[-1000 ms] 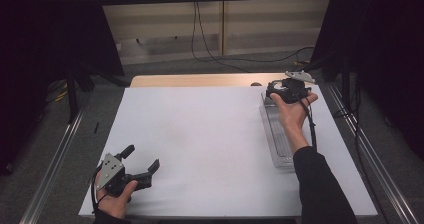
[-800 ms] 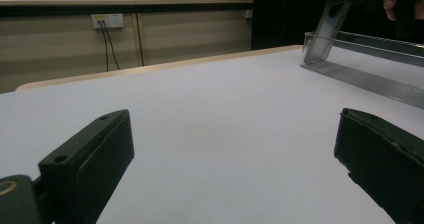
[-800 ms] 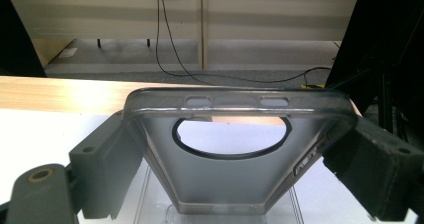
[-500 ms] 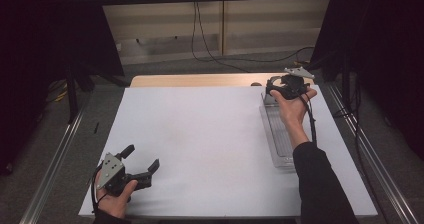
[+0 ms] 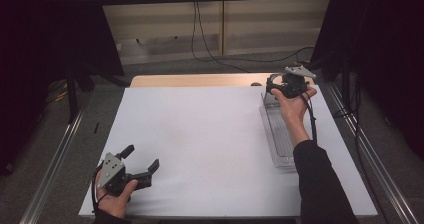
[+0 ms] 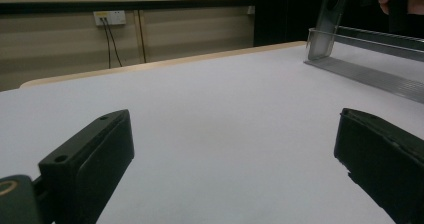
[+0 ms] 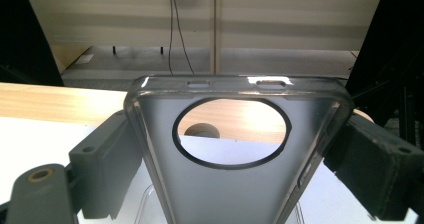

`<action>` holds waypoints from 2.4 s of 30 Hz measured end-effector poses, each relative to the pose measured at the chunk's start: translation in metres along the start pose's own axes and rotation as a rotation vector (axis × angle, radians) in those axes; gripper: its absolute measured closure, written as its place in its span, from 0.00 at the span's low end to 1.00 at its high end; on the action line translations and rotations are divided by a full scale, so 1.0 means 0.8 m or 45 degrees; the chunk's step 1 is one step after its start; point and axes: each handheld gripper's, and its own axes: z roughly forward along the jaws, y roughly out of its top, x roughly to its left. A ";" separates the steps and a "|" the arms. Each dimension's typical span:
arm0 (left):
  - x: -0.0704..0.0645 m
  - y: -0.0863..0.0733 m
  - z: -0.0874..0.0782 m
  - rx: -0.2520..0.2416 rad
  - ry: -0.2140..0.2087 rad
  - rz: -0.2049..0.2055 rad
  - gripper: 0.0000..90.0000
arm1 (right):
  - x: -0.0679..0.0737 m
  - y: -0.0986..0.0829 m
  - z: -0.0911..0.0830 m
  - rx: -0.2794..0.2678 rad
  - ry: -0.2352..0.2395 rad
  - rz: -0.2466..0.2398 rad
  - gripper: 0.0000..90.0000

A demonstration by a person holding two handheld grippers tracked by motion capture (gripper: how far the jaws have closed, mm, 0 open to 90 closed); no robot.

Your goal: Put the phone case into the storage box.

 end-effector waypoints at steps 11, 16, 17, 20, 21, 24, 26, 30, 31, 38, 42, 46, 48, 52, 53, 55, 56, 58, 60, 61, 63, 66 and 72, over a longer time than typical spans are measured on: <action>0.000 0.000 0.000 0.000 0.000 0.003 0.03 | 0.006 0.001 0.007 -0.003 -0.024 -0.009 0.13; 0.000 0.000 0.000 0.001 0.000 0.000 0.03 | 0.005 0.002 0.009 -0.002 -0.015 -0.012 0.12; 0.000 0.000 0.000 0.002 -0.001 0.000 0.03 | 0.005 0.002 0.009 -0.002 -0.013 -0.015 0.12; 0.000 0.000 0.000 0.002 -0.004 0.003 0.03 | 0.003 0.002 0.010 0.004 0.002 -0.018 0.12; 0.000 0.000 0.000 0.002 -0.004 0.004 0.03 | 0.002 0.003 0.011 0.002 0.008 -0.013 0.12; 0.000 0.000 0.000 0.005 -0.003 0.003 0.03 | 0.000 0.001 0.012 0.008 0.024 -0.012 0.10; 0.001 0.000 0.000 0.007 -0.003 0.004 0.03 | -0.001 0.000 0.013 0.014 0.035 -0.009 0.09; 0.001 0.000 0.000 0.007 0.000 0.006 0.03 | 0.000 0.000 0.013 0.009 0.048 -0.003 0.06; 0.001 0.000 0.000 0.007 -0.004 0.005 0.03 | -0.001 0.000 0.013 0.004 0.052 -0.002 0.05; 0.001 0.000 0.000 0.008 -0.002 0.011 0.03 | -0.005 0.001 0.011 0.009 0.084 0.030 0.03; 0.000 0.000 -0.001 0.006 -0.002 0.013 0.03 | -0.007 0.002 0.009 0.004 0.104 0.040 0.02; 0.000 0.000 0.000 0.007 -0.004 0.012 0.03 | -0.007 0.003 0.006 -0.003 0.118 0.038 0.02; 0.000 0.000 0.000 0.008 -0.004 0.012 0.03 | -0.008 0.003 0.005 -0.004 0.113 0.029 0.02; 0.000 0.001 -0.001 0.008 -0.001 0.018 0.03 | -0.009 0.004 0.004 0.004 0.124 0.041 0.02; 0.000 0.001 -0.001 0.008 0.001 0.016 0.03 | -0.009 0.004 0.003 0.003 0.123 0.046 0.02; 0.000 0.000 -0.001 0.007 0.002 0.012 0.03 | -0.010 0.003 0.001 0.000 0.124 0.046 0.02; 0.000 0.001 -0.001 0.005 0.000 0.012 0.03 | -0.011 0.002 0.000 0.004 0.125 0.047 0.02; 0.000 0.001 -0.001 0.002 0.001 0.012 0.03 | -0.011 -0.001 -0.001 0.009 0.129 0.047 0.02; 0.000 0.001 -0.001 0.002 -0.006 0.016 0.03 | -0.013 -0.002 -0.003 0.003 0.132 0.053 0.02; 0.000 0.001 -0.001 0.002 -0.003 0.015 0.03 | -0.014 -0.002 -0.004 0.009 0.133 0.054 0.02; -0.001 0.001 -0.001 0.001 0.007 0.006 0.04 | -0.016 -0.004 -0.005 0.012 0.138 0.047 0.02; 0.000 0.001 -0.002 -0.004 0.007 0.001 0.04 | -0.018 -0.005 -0.008 0.006 0.142 0.048 0.02; 0.000 0.001 -0.002 -0.005 0.004 0.001 0.04 | -0.022 -0.008 -0.012 -0.021 0.166 0.051 0.01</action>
